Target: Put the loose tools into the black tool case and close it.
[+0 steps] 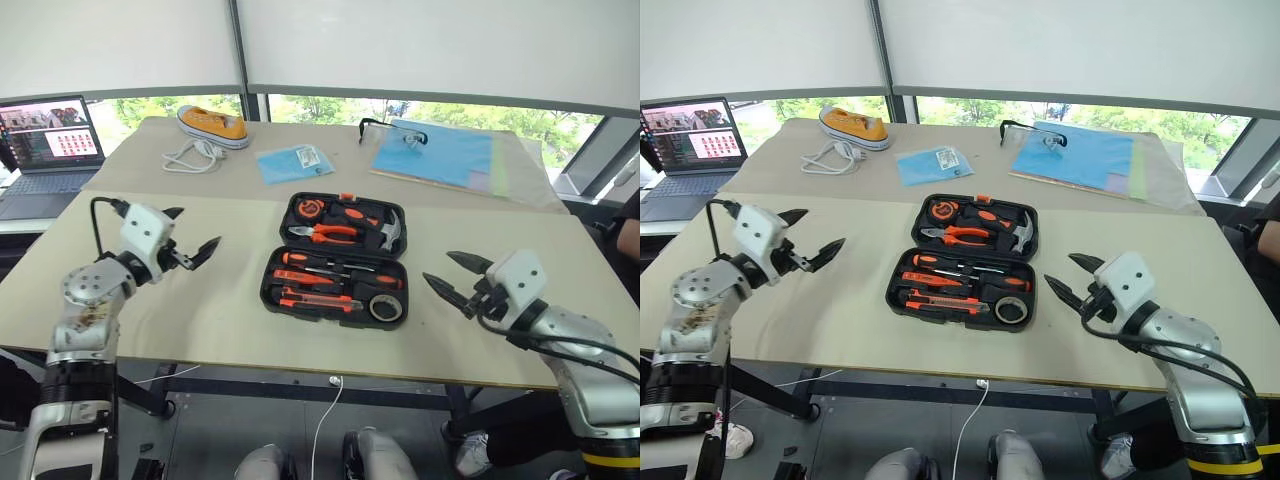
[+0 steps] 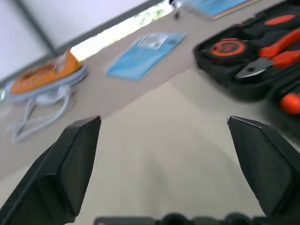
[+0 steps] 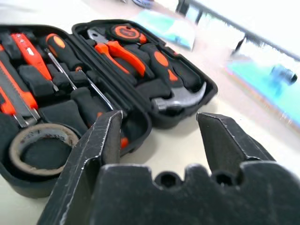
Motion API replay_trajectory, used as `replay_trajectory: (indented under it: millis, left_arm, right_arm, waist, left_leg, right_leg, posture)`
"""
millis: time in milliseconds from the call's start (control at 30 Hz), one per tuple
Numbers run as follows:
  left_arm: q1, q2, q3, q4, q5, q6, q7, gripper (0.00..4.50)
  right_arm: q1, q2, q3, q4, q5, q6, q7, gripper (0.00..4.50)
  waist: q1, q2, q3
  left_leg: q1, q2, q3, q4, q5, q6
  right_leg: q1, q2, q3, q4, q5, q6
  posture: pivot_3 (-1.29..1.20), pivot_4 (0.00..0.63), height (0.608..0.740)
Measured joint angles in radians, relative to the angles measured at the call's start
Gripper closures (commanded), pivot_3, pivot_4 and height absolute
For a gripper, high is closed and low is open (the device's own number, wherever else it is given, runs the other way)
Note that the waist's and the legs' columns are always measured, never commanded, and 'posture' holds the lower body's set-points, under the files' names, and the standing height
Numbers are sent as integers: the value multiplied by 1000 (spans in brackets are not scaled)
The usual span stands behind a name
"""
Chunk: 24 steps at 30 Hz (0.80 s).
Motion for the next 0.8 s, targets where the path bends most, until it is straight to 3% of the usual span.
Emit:
replay_trajectory:
  millis: [233, 433, 600, 800]
  left_arm:
    - [-220, -73, -93, 118, -39, 343, -19, 78]
    - [-515, -200, -171, 436, -16, 451, -19, 78]
    - [-694, -299, -177, 727, 24, 400, 32, 78]
    - [-780, -337, -125, 925, 46, 319, 127, 78]
  right_arm:
    - [-258, 17, 65, 99, 69, 349, -46, 1457]
    - [-519, 129, 120, 354, 55, 524, -140, 1457]
    - [-700, 162, 130, 664, -46, 468, -218, 1457]
    - [-801, 185, 124, 923, -111, 369, -232, 1457]
  waist:
    - [10, -1, 1]
    - [-1, -2, 1]
    - [-5, -2, 1]
    - [-20, -2, 1]
  left_leg:
    - [-2, -2, -1, 0, 0, 1]
    - [-7, -5, -1, 1, 0, 1]
    - [-14, -5, -1, -1, 1, 2]
    - [-15, -5, -1, -3, 1, 1]
  right_leg:
    - [1, 3, -3, -2, 0, -1]
    - [-2, 4, -4, -2, 4, -8]
    - [-8, 5, -6, 0, 4, -8]
    - [-9, 4, -6, -1, 4, -8]
  posture:
    - [0, 150, 718]
    - [0, 150, 718]
    - [0, 150, 718]
    - [0, 150, 718]
